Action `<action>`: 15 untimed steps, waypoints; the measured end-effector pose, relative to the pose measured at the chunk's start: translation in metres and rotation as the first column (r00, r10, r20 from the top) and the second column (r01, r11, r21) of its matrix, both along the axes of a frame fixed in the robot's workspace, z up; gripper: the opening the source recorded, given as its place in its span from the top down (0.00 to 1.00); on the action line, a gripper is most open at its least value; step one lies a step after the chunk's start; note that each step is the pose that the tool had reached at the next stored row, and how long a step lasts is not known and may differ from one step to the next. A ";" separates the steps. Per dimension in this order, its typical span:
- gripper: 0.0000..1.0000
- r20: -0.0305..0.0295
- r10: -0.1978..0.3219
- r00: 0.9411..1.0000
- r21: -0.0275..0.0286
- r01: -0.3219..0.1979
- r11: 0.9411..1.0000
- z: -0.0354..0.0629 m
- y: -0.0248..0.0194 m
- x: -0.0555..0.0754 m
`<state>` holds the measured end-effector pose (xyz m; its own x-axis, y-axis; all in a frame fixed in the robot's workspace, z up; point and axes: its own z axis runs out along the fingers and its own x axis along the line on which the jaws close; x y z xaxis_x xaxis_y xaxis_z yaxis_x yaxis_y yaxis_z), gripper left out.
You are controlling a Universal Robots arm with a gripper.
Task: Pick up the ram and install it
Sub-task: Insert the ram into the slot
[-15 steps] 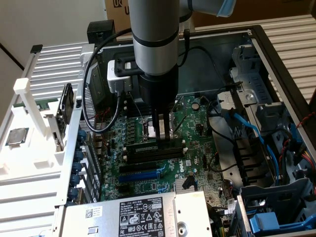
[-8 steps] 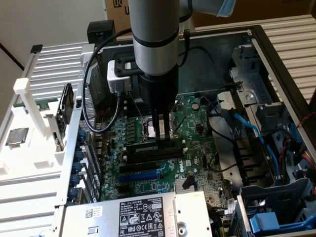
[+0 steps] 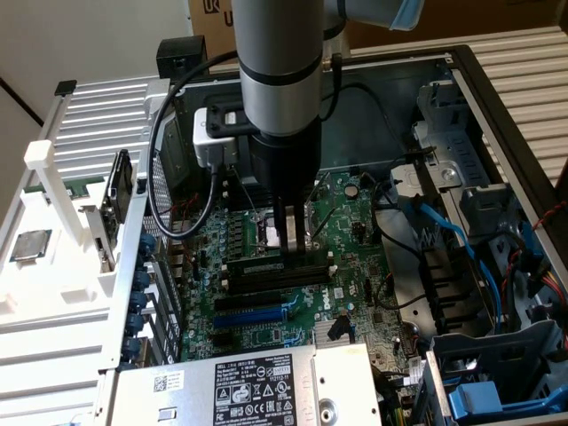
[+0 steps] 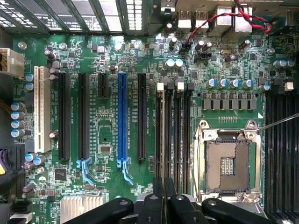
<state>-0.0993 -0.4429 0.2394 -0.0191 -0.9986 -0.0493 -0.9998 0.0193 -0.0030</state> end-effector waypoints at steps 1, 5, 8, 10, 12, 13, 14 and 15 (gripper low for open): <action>0.87 0.000 0.000 1.000 0.000 0.000 1.000 0.0000 -0.0004 0.000; 0.87 0.000 0.000 1.000 0.000 0.000 1.000 -0.0001 -0.0008 0.000; 0.87 0.000 0.000 1.000 0.000 0.000 1.000 -0.0008 -0.0008 0.000; 0.87 0.000 0.000 1.000 0.000 0.000 1.000 -0.0009 -0.0009 0.000; 0.87 0.000 0.000 1.000 0.000 0.000 1.000 -0.0012 -0.0011 0.000; 0.87 0.000 -0.001 1.000 0.000 0.001 1.000 -0.0014 -0.0011 0.000; 0.87 0.000 -0.001 1.000 0.000 0.001 1.000 -0.0019 -0.0011 0.000; 0.87 0.000 -0.001 1.000 0.000 0.001 1.000 -0.0023 -0.0011 0.000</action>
